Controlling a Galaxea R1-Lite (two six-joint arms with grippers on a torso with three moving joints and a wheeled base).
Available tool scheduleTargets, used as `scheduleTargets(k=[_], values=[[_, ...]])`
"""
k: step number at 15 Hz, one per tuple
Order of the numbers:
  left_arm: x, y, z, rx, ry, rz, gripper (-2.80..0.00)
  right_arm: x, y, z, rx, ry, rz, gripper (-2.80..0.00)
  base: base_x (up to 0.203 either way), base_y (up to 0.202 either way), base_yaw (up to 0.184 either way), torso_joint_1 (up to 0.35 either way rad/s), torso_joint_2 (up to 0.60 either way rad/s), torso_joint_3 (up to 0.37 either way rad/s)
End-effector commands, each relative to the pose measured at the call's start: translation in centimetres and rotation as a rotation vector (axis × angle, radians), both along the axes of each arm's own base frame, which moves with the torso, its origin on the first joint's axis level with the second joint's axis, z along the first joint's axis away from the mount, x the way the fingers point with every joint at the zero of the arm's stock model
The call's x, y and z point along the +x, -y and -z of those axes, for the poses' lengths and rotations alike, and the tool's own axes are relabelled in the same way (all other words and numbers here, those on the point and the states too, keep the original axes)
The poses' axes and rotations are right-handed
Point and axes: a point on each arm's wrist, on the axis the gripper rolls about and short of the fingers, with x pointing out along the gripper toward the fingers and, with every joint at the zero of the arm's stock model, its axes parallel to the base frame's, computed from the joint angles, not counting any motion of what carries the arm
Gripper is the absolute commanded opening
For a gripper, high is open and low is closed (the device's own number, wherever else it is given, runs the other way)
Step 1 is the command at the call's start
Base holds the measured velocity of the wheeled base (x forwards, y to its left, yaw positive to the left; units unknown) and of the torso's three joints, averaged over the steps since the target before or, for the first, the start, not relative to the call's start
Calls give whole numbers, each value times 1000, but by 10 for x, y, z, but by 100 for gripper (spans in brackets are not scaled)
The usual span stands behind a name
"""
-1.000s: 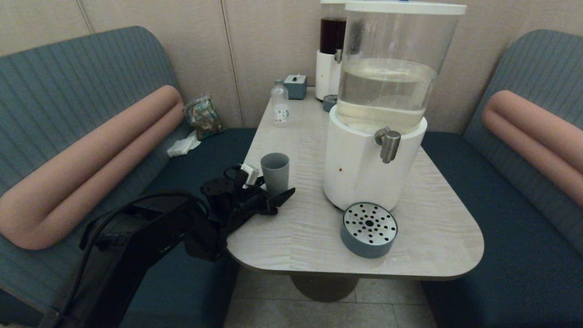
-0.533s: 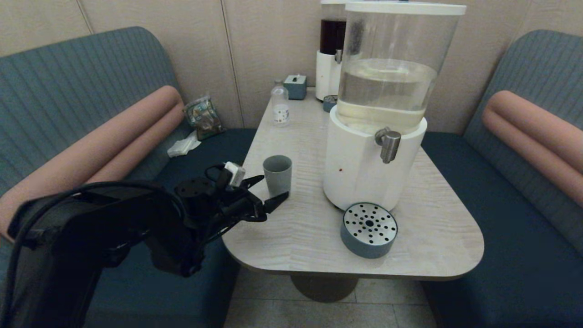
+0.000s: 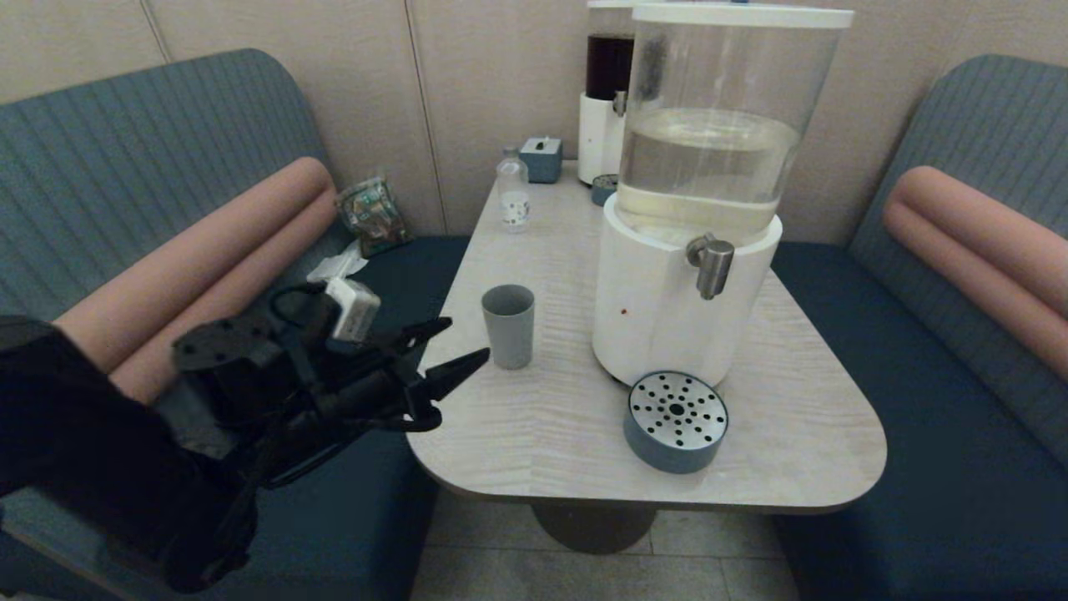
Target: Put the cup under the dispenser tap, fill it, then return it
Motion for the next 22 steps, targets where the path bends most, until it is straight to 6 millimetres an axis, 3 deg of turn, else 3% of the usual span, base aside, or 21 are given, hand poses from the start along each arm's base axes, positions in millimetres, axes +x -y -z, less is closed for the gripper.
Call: scheduleTargets(k=[1,4,7,10,16,18,20,22], values=[[-43,-14,-54,-58,171,-21,-280,0,0,0,-1,1,-1,-280,0,0,0,0,0,0],[-109,-38,-102,-184,342,-154,-280,0,0,0,-1,1,-1,-280,0,0,0,0,0,0],[-172,-62,-120,-328,438,-320,-280,0,0,0,-1,1,-1,-280,0,0,0,0,0,0],[-219,-82,-100,-359,471,-473,-280,0,0,0,-1,1,-1,-280,0,0,0,0,0,0],[-315,-89,-66,-375,652,-538,-280,0,0,0,-1,1,-1,-280,0,0,0,0,0,0],[-329,-88,-59,-355,690,-578,-280,0,0,0,1,1,-1,-280,0,0,0,0,0,0],[-313,-88,-36,-255,525,-645,-280,0,0,0,-1,1,-1,-280,0,0,0,0,0,0],[-310,-89,-19,-219,415,-659,-280,0,0,0,-1,1,-1,-280,0,0,0,0,0,0]])
